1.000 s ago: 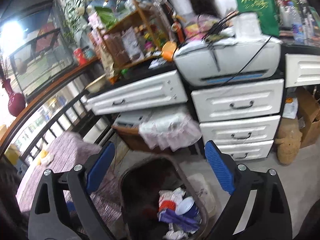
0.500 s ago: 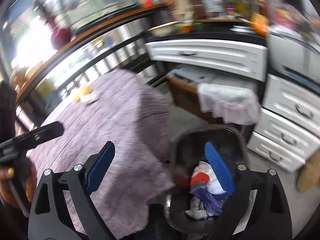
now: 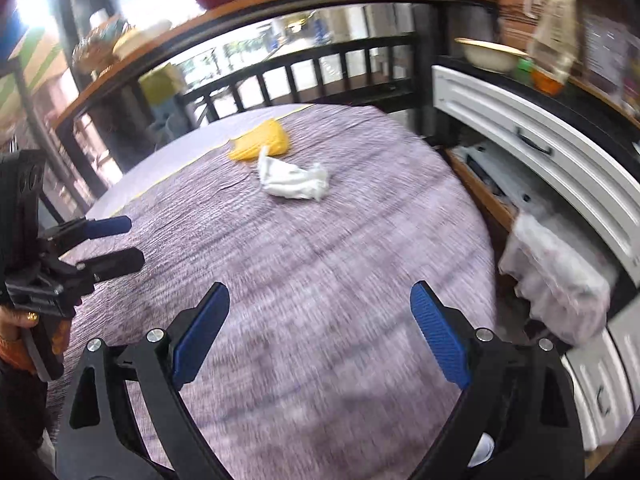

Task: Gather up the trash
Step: 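Return to the table and grasp the crumpled white paper towel with the right tool, then grasp the yellow foam net with the left tool while the right tool holds the towel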

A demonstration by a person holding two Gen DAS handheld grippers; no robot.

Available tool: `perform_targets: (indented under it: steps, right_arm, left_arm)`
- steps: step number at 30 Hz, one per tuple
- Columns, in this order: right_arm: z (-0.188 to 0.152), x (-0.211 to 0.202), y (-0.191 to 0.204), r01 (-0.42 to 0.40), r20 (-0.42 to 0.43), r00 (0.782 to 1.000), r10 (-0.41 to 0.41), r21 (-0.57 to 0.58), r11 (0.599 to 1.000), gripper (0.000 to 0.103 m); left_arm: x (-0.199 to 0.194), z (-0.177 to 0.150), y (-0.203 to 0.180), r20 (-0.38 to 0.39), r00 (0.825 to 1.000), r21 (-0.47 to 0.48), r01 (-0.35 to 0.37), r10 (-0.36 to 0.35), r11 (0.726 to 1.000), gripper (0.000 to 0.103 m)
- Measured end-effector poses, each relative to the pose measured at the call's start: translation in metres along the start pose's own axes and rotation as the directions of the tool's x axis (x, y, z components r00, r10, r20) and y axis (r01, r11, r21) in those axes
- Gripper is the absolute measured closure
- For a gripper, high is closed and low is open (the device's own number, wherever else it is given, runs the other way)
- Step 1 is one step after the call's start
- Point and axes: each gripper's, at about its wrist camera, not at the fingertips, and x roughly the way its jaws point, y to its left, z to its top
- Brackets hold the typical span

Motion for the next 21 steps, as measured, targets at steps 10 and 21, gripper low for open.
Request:
perform_targets:
  steps: [10,21]
  right_arm:
    - [0.07,0.1,0.034,0.023,-0.092,0.995,-0.044,-0.21,0.977,0.012]
    - [0.079,0.101,0.012,0.046,-0.066,0.996,-0.057,-0.157,0.986,0.083]
  left_arm:
    - [0.034,0.027,0.062,-0.005,1.0,-0.152,-0.028,0.028,0.988,0.005]
    - [0.072,0.069,0.054,0.011,0.998,-0.057,-0.058,0.059,0.997,0.006]
